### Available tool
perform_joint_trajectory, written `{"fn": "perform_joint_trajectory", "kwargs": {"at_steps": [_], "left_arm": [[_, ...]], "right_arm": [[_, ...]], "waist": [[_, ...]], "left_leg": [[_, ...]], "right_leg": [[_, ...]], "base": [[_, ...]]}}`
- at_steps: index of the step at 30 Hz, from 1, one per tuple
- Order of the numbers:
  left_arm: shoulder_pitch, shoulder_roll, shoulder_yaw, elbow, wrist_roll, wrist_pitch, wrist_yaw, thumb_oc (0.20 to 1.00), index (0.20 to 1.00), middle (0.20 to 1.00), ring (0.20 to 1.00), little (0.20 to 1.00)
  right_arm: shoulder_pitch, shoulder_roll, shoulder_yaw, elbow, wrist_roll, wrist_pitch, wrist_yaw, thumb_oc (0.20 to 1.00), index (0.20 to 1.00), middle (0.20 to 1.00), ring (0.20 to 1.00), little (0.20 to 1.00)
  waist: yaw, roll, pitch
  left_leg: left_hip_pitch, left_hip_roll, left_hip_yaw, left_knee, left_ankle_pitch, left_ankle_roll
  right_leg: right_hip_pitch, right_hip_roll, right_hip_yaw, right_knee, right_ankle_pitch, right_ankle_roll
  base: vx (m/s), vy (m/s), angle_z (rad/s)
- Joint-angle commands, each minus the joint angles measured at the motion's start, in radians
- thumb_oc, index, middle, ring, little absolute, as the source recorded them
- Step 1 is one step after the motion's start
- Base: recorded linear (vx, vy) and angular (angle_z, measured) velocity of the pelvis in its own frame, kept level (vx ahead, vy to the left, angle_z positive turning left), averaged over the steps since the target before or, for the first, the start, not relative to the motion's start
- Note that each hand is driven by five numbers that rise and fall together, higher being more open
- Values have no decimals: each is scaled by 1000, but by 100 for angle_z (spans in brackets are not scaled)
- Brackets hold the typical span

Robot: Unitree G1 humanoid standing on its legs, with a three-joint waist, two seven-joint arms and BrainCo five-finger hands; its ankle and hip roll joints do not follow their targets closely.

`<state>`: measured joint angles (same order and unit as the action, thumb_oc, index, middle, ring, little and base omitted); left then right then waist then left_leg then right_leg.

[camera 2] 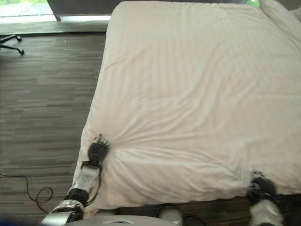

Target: Making the bed.

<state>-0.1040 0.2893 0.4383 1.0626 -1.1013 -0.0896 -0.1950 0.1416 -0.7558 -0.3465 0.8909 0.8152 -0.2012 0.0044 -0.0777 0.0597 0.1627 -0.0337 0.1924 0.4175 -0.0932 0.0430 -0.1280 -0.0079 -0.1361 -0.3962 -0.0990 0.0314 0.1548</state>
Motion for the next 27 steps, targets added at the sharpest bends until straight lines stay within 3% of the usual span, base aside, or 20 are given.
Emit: {"fn": "perform_joint_trajectory", "kwargs": {"at_steps": [1, 4, 5, 8, 12, 20, 27], "left_arm": [[175, 189, 143, 36, -10, -102, 38, 200, 200, 200, 200, 200], [174, 232, 182, -174, -80, -179, 10, 200, 200, 200, 200, 200], [177, 228, 181, -182, -79, -179, 14, 200, 200, 200, 200, 200], [164, 217, 136, -460, -92, -246, 15, 200, 200, 200, 200, 200], [105, 142, -9, -791, -72, -300, 48, 200, 200, 200, 200, 200], [18, -127, -349, -962, -153, -224, 39, 200, 200, 200, 200, 200], [-66, -248, -667, -884, -205, -204, 46, 200, 200, 200, 200, 200]], "right_arm": [[-49, 108, -10, -372, -115, -102, 27, 200, 200, 200, 200, 200], [-10, 80, -20, -753, -200, -141, 63, 200, 200, 200, 200, 200], [-6, 83, -23, -761, -203, -137, 60, 200, 200, 200, 200, 200], [-28, 115, -24, -935, -207, -159, 75, 200, 200, 200, 200, 200], [-112, 239, 98, -1055, -151, -163, 102, 200, 200, 200, 200, 200], [-221, 565, 424, -1050, 147, -171, 180, 200, 200, 200, 200, 200], [-253, 662, 631, -742, 269, -148, 177, 200, 200, 200, 200, 200]], "waist": [[58, -88, 99], [60, -76, 82], [60, -76, 82], [68, -68, 56], [81, -69, 19], [107, -73, 4], [118, -76, 64]], "left_leg": [[10, 22, -13, 25, 31, -21], [19, 18, -9, 23, 29, -18], [20, 18, -9, 23, 29, -18], [30, 9, -8, 20, 20, -11], [41, 0, -20, 15, 20, -3], [55, -16, -40, 9, 7, 11], [25, -22, -50, 14, 11, 13]], "right_leg": [[-68, -59, -21, 33, 39, 39], [-56, -64, -22, 33, 40, 45], [-55, -64, -22, 33, 40, 45], [-37, -66, -22, 31, 39, 47], [-18, -74, -32, 30, 39, 44], [0, -85, -40, 32, 36, 41], [-31, -85, -43, 44, 40, 44]], "base": [[-41, 73, -20], [-9, 68, 13], [7, 26, 35], [35, 19, 38], [60, 4, 10], [61, 13, 7], [-45, -14, 1]]}}
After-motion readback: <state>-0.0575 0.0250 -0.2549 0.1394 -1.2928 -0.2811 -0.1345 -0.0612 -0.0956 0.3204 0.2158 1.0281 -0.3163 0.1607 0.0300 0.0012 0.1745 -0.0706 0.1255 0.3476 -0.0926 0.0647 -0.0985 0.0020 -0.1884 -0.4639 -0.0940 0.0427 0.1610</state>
